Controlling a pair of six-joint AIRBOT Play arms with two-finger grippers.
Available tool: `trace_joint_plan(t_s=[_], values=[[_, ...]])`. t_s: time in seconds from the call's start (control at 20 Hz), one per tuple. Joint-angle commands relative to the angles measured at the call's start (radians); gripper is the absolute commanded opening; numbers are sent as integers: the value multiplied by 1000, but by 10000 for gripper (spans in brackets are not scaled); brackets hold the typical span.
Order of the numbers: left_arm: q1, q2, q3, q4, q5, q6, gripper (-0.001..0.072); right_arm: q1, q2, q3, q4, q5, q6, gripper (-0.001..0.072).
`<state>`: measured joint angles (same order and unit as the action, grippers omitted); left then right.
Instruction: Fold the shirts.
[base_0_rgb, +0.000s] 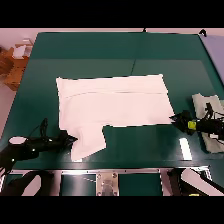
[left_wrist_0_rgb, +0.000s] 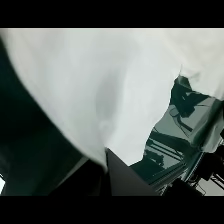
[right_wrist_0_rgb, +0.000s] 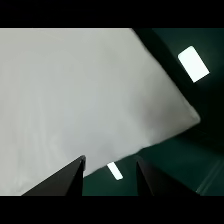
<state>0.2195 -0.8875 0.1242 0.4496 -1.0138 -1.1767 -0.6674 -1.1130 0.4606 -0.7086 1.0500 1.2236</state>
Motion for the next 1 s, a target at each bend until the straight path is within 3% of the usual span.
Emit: trace_joint_plan(t_s=[0.0,0.25,0.45,0.95], values=[[0,-6,0,-34,3,53,26,1,1,-125,2,-88,-1,372],[0,-6,0,-36,8,60,27,1,-5,-125,93,-316,-5,374],[0,-6,0,-37,8,60,26,2,-34,-38,107,-309,-5,374],[0,-6,0,-58,11,60,26,111,-43,-76,130,-300,-5,373]])
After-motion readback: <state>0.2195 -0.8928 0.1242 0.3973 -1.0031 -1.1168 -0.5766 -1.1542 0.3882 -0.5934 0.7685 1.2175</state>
